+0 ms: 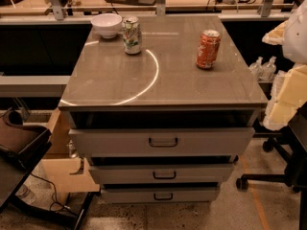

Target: Pick coke can

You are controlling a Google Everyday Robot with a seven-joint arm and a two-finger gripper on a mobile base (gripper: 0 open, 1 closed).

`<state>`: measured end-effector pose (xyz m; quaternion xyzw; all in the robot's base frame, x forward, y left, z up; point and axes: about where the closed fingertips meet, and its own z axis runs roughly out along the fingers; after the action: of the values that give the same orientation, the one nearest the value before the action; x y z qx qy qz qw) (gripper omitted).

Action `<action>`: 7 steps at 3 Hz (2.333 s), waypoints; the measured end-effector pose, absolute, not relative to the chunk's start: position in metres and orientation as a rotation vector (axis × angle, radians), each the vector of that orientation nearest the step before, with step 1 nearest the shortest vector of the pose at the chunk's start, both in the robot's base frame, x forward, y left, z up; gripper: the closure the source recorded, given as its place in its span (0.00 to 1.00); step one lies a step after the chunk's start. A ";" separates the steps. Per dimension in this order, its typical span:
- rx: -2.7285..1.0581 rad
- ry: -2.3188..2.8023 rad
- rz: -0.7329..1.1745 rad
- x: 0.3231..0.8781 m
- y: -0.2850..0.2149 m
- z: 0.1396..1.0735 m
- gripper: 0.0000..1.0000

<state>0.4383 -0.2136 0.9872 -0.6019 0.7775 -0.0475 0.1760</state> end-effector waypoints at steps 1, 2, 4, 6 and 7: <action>-1.704 2.202 -0.135 0.438 -0.214 0.987 0.00; -1.619 2.194 -0.102 0.446 -0.219 0.985 0.00; -1.199 2.144 0.067 0.490 -0.255 0.957 0.00; -0.963 1.976 0.059 0.545 -0.269 0.975 0.00; -0.963 1.976 0.059 0.545 -0.269 0.975 0.00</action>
Offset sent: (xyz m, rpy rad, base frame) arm 0.0263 -0.0210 -0.0093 0.1923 -0.0804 -0.1204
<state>0.5447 -0.2691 0.9747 -0.3902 0.8006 0.0240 0.4541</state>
